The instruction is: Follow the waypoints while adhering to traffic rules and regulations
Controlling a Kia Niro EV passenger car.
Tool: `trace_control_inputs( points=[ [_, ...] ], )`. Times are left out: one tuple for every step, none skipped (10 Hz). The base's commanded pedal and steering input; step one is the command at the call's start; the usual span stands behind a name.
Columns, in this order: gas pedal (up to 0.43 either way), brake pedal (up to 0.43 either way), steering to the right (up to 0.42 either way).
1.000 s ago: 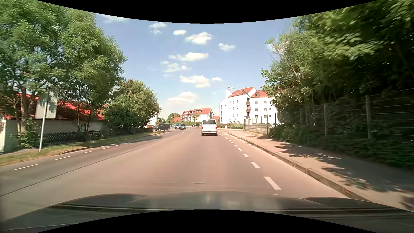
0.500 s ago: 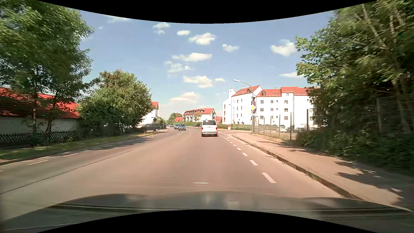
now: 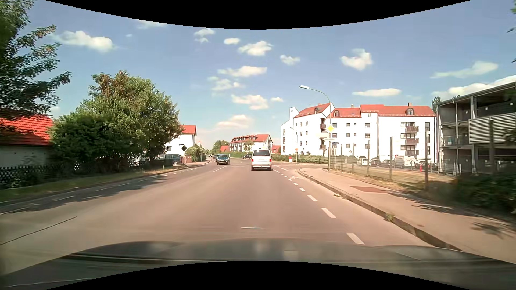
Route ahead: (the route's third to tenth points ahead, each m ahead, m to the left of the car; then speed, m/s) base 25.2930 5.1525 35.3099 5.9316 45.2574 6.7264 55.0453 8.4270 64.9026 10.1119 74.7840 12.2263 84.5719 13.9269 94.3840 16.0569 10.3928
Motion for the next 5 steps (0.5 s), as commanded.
trace_control_inputs(
  points=[
    [0.0, 0.006, -0.015],
    [0.0, 0.006, -0.015],
    [0.0, 0.006, -0.016],
    [0.0, 0.006, -0.016],
    [0.0, 0.006, -0.015]
  ],
)
